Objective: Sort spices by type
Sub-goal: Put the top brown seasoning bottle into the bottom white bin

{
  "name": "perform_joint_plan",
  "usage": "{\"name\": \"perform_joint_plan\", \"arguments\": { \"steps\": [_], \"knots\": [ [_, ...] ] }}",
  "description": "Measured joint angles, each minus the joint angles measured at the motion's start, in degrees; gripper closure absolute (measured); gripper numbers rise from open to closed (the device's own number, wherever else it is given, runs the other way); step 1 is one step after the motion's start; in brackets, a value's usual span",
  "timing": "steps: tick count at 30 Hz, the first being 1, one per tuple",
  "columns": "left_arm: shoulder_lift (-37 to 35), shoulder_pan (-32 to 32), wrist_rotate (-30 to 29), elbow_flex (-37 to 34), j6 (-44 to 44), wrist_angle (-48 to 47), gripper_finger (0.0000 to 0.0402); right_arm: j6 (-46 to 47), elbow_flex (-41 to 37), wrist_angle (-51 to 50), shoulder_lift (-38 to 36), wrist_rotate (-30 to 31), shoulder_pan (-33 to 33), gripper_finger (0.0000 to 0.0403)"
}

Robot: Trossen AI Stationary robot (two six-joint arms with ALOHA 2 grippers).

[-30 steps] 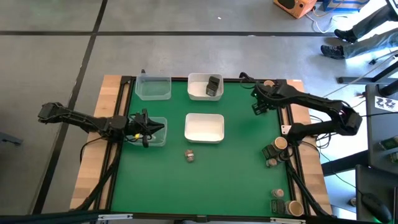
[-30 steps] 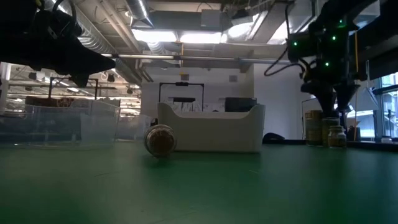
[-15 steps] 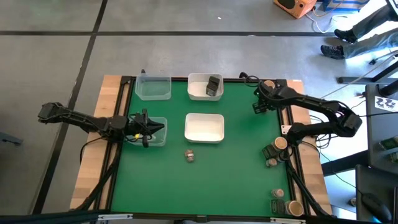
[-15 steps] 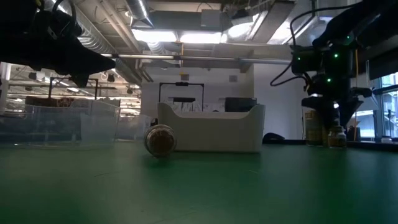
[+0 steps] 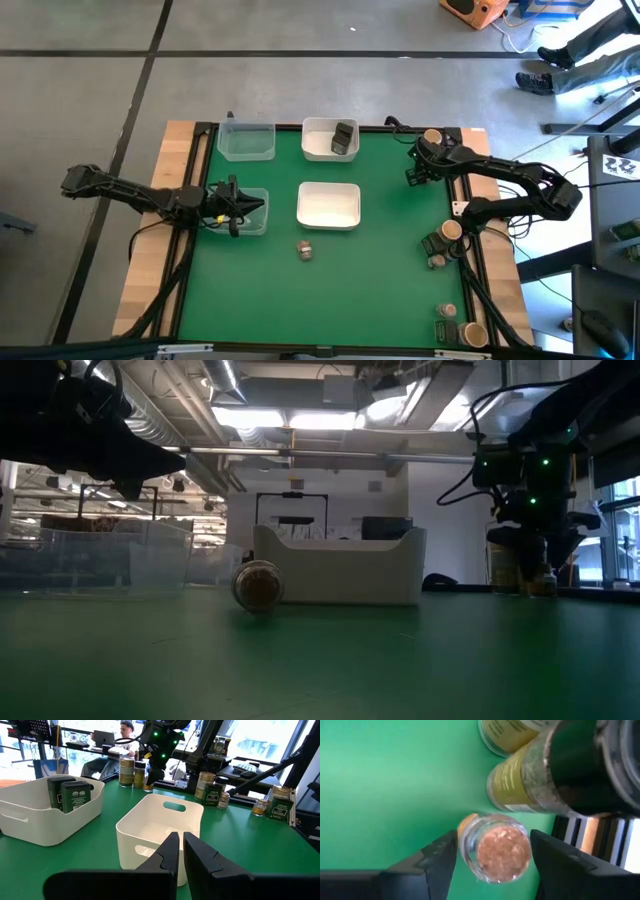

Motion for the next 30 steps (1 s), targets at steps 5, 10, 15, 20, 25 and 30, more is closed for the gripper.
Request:
{"name": "perform_joint_plan", "arguments": {
  "steps": [5,10,15,20,25,30],
  "knots": [
    [-0.01,0.00,0.00,-0.02,-0.15,0.00,0.0386,-0.38,0.06,0.55,-0.04,0.07,0.00,0.0205],
    [0.00,0.00,0.00,0.00,-0.21,0.00,0.0386,-1.90,0.19,0.95,-0.15,0.15,0.13,0.0220],
    [-0.01,0.00,0.00,-0.02,-0.25,0.02,0.0386,-3.32,0.25,1.52,-0.13,-0.99,0.13,0.0210],
    [0.00,0.00,0.00,-0.01,-0.30,0.02,0.0386,-4.91,2.40,1.01,0.09,-4.30,0.15,0.0222],
    [0.00,0.00,0.00,-0.02,-0.30,0.02,0.0386,-6.37,5.93,1.41,0.09,-8.65,1.47,0.0221],
    [0.00,0.00,0.00,-0.02,-0.29,0.02,0.0386,-7.31,9.78,2.54,0.09,-14.18,5.55,0.0217]
  ]
}}
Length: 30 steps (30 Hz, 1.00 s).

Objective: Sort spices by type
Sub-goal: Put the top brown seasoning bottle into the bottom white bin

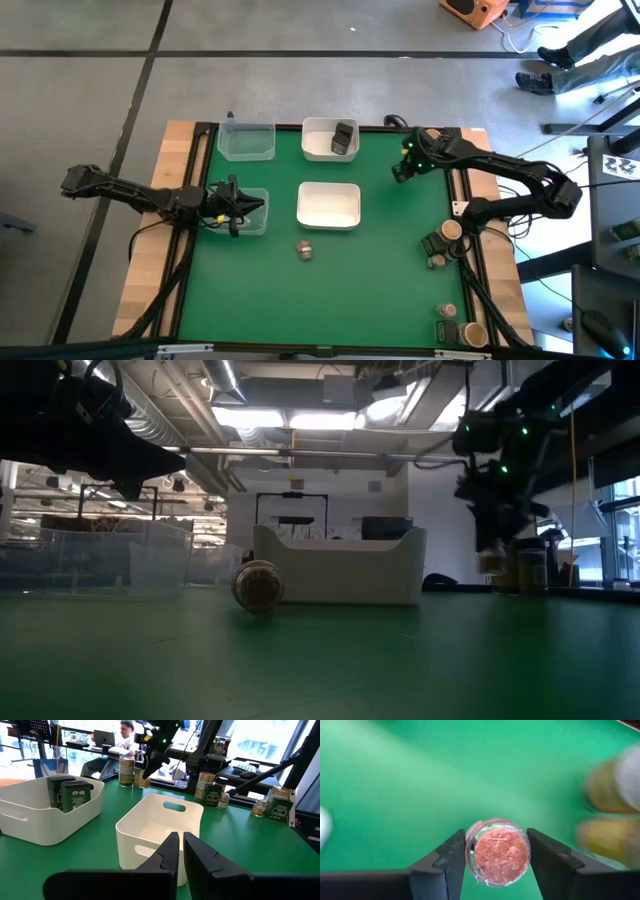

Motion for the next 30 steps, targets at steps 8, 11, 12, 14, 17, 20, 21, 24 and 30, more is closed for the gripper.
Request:
{"name": "perform_joint_plan", "arguments": {
  "steps": [8,11,12,14,17,20,21,24,30],
  "knots": [
    [-0.02,-0.01,0.00,0.01,0.15,0.02,0.0386,-1.50,4.51,9.57,-0.02,-5.37,9.63,0.0216],
    [-0.02,-0.01,0.00,0.00,0.15,0.02,0.0386,-1.52,5.69,13.43,-0.02,-6.38,13.22,0.0218],
    [0.00,-0.01,0.00,0.02,0.15,0.02,0.0386,-1.73,5.99,14.64,-0.02,-6.40,14.44,0.0219],
    [-0.02,-0.01,0.00,0.00,0.17,0.02,0.0386,-2.83,6.22,17.54,-0.02,-6.42,17.01,0.0220],
    [-0.02,-0.01,0.00,0.00,0.17,0.02,0.0386,-4.69,6.58,21.07,0.00,-6.42,20.40,0.0219],
    [0.00,-0.01,0.00,0.00,0.17,0.02,0.0386,-5.57,7.30,23.94,1.00,-6.38,23.50,0.0217],
    [-0.02,-0.01,-0.01,0.01,0.19,0.04,0.0386,-6.34,7.50,24.40,1.63,-6.32,24.36,0.0217],
    [0.00,-0.01,-0.01,0.00,0.17,0.13,0.0386,-7.99,8.74,26.35,4.07,-5.78,26.96,0.0218],
    [0.00,0.01,0.00,0.02,0.11,0.22,0.0386,-10.66,12.85,25.15,10.57,-5.26,29.73,0.0217]
  ]
}}
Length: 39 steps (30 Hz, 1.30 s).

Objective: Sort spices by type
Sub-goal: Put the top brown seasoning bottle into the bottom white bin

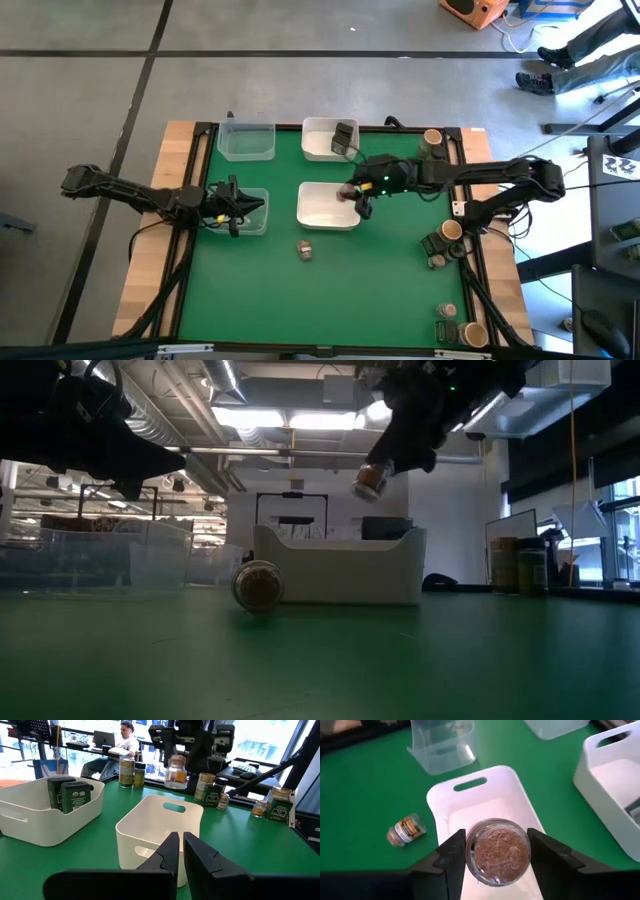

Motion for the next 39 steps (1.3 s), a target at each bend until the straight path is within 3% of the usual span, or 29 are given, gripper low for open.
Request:
{"name": "perform_joint_plan", "arguments": {
  "steps": [9,19,30,39],
  "knots": [
    [-0.02,0.00,0.00,-0.02,-0.07,-0.17,0.0386,-3.53,6.49,-6.93,10.11,0.99,0.52,0.0216],
    [-0.01,0.00,0.00,-0.01,0.05,-0.26,0.0386,-4.85,6.91,-8.74,18.33,5.02,0.48,0.0215],
    [-0.01,0.00,-0.01,-0.02,0.06,-0.26,0.0386,-4.72,6.93,-9.00,21.74,8.11,0.48,0.0213],
    [0.00,0.00,0.00,-0.02,-0.04,-0.20,0.0386,-4.99,7.85,-9.69,21.87,7.94,0.48,0.0155]
  ]
}}
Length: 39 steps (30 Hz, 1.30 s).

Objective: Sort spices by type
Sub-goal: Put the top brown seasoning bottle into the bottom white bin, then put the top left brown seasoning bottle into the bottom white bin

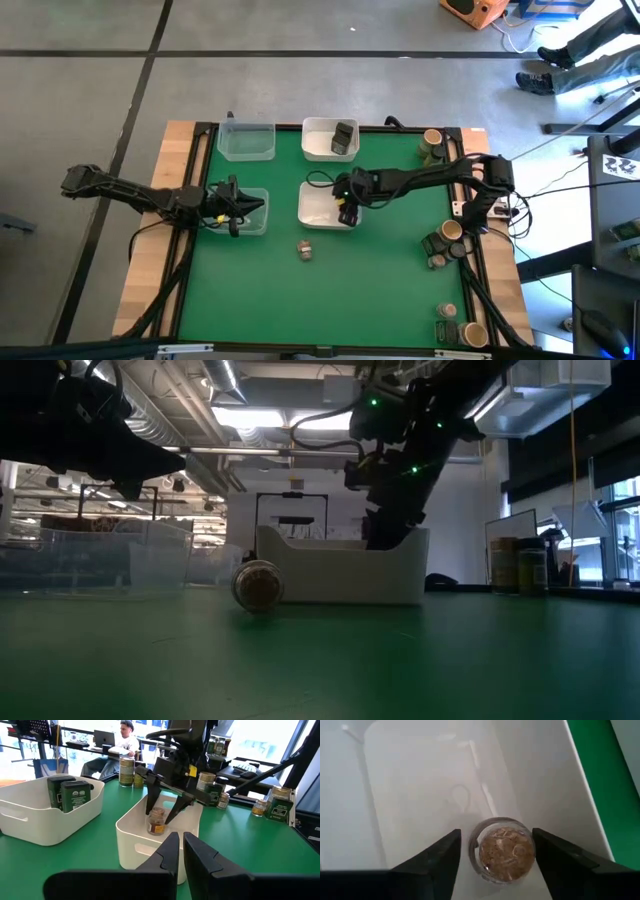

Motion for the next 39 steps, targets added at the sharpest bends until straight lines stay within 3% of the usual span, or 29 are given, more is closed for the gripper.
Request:
{"name": "perform_joint_plan", "arguments": {
  "steps": [5,8,17,20,24,31,39],
  "knots": [
    [-0.01,0.38,0.02,0.04,-1.59,1.91,0.0384,-0.05,3.98,-4.99,-3.30,0.14,1.08,0.0121],
    [-0.04,0.39,0.45,0.07,-1.80,3.63,0.0362,-1.21,4.21,-5.59,-7.11,1.04,3.97,0.0110],
    [2.68,0.26,5.46,4.21,-0.17,2.97,0.0211,-2.74,4.15,-5.76,-10.84,8.12,17.04,0.0112],
    [7.49,-0.31,6.20,8.82,3.02,1.12,0.0172,-1.42,2.43,-2.63,-10.86,10.73,20.77,0.0115],
    [16.85,-2.00,6.24,16.91,7.35,-4.20,0.0147,0.74,-0.40,0.28,-10.82,13.66,25.03,0.0116],
    [35.75,-6.38,6.29,33.19,15.36,-14.97,0.0150,8.57,-5.32,3.48,-10.82,19.57,30.53,0.0116],
    [56.22,-9.16,8.25,52.39,23.20,-34.07,0.0154,19.14,-11.80,7.90,-10.82,25.76,36.12,0.0116]
  ]
}}
